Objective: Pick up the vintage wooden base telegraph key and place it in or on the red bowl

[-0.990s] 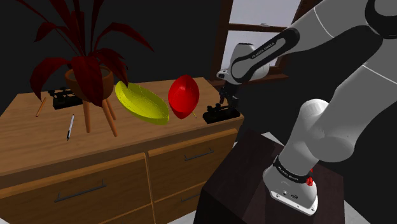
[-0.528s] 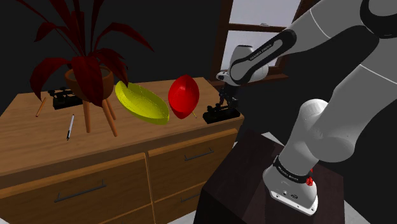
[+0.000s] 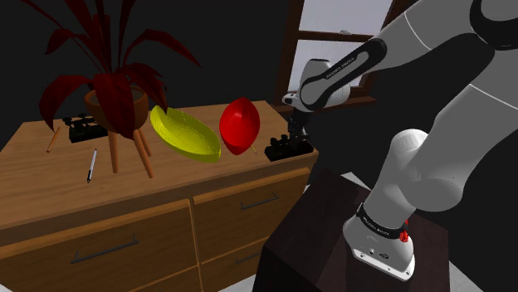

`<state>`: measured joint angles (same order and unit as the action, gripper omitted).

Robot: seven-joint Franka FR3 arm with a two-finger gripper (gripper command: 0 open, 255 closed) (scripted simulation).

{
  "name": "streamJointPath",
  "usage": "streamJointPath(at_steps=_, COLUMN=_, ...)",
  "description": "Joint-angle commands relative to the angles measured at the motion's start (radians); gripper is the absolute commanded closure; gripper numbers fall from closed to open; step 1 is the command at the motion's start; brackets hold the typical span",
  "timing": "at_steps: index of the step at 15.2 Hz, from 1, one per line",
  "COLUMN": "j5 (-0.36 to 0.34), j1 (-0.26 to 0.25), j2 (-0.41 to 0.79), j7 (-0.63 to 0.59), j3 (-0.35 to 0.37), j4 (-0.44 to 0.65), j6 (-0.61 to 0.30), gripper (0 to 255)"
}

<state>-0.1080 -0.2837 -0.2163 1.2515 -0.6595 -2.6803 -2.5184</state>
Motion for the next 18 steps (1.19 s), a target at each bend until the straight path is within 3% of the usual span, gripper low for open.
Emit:
streamJointPath(at_steps=1, j5=0.000, j1=0.000, j2=0.000, j7=0.000, j3=0.000, j4=0.000, j6=0.000, gripper=255)
streamJointPath(at_steps=4, j5=0.000, j1=0.000, j2=0.000, j7=0.000, j3=0.000, j4=0.000, j6=0.000, gripper=255)
streamJointPath(at_steps=18, j5=-0.085, j1=0.054, j2=-0.179, j7=-0.082, j3=0.073, j4=0.074, j6=0.239, gripper=255)
